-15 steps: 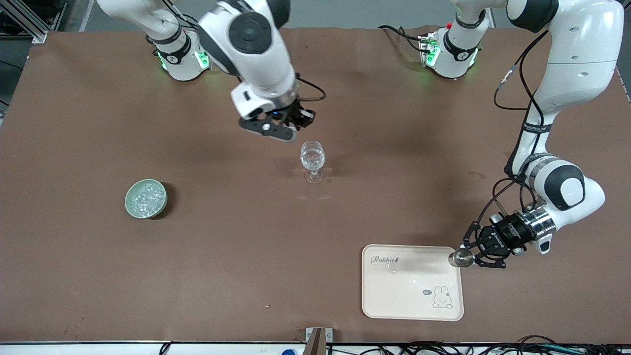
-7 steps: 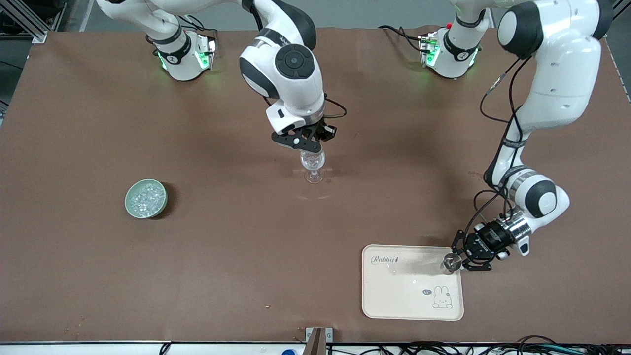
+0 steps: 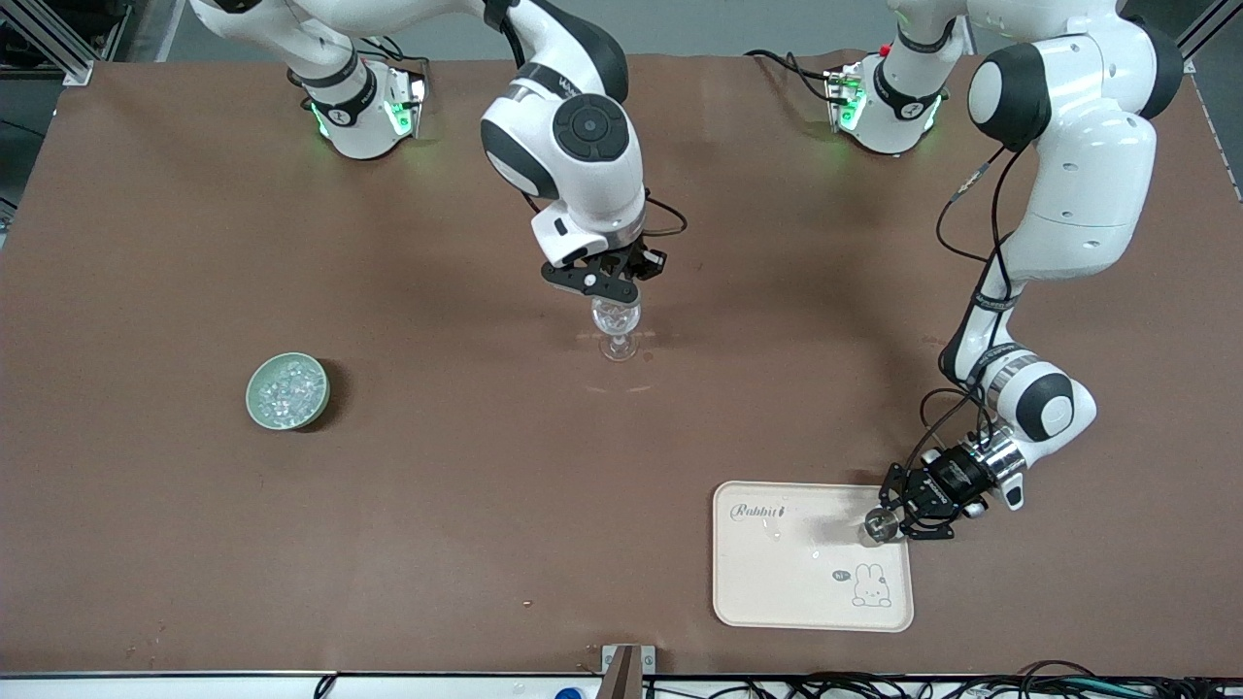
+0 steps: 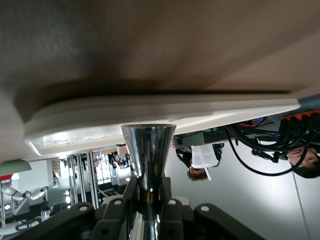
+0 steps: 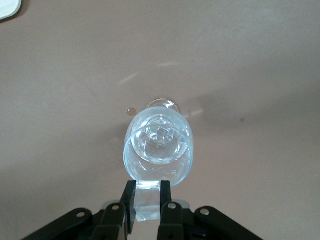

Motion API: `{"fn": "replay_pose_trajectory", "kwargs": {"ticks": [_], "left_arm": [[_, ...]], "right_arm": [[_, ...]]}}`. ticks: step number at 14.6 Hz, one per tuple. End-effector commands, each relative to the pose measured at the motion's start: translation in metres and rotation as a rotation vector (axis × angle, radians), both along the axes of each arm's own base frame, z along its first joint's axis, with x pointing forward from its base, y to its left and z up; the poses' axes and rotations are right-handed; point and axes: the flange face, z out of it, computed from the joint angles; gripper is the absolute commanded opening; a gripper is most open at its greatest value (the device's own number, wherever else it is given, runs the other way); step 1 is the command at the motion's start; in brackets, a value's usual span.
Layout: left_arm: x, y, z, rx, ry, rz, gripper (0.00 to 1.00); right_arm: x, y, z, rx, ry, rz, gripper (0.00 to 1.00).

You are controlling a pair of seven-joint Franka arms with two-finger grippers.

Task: Pour wine and add ice with both arms
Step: 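Lower the jigger onto the tray while the right gripper holds ice above glass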

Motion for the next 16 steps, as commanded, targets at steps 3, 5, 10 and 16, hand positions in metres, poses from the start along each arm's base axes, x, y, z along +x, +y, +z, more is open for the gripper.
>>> {"fn": "replay_pose_trajectory", "kwargs": {"ticks": [3,5,10,16], "left_arm": [[0.002,0.013,-0.001,-0.044,-0.027,0.023,1.0],[-0.01,0.025,-0.006,-0.066,-0.022,-0.002,1.0],[-0.036,0.064,-0.007,0.031,-0.117,-0.096,1.0],[-0.026,0.1,0.081,0.407,-0.158,-0.49,1.0]], "right_arm": [[0.003,0.005,-0.005,-0.007,-0.021,-0.007,0.17],[0.004,0.004,-0.005,-0.006,-0.02,-0.008,0.32],[0.005,0.004,-0.005,-0.004,-0.017,-0.011,0.49],[0.005,0.003,-0.005,-0.005,-0.016,-0.011,0.61]]}}
